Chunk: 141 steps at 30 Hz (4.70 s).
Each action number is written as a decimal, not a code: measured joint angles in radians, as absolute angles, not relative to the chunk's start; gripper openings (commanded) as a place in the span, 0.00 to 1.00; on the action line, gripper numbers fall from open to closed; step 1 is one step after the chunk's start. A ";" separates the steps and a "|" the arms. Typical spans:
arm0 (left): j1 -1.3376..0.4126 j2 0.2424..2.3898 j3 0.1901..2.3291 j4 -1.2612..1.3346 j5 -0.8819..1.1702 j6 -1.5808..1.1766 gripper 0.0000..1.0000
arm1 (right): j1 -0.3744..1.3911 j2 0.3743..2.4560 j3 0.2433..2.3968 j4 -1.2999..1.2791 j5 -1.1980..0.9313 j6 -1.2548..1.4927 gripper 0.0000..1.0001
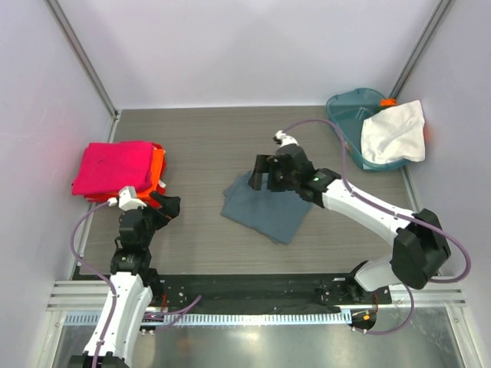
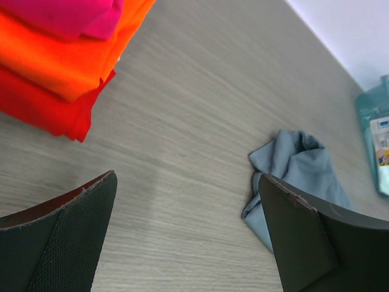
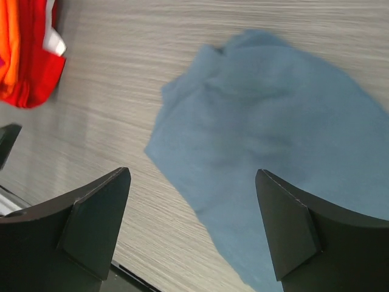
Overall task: Fold and stack the t-shirts
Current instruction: Flatten the tshirt out
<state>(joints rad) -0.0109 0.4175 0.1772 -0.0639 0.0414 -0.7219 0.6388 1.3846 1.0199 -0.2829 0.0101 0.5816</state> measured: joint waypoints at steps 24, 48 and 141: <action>-0.011 0.456 0.177 -0.034 0.065 -0.717 1.00 | 0.948 1.757 1.168 -0.337 0.332 0.458 0.62; -0.011 0.487 0.177 -0.033 0.064 -0.717 1.00 | 0.991 2.043 1.417 -0.346 0.301 0.515 0.04; -0.314 0.826 0.583 -0.294 0.052 -0.809 0.00 | 0.448 1.309 0.842 -0.310 0.162 0.467 0.02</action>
<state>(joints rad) -0.3141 0.8265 0.5831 -0.2943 0.0525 -0.8085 0.4484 1.3087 0.8425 -0.3096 0.1616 0.4675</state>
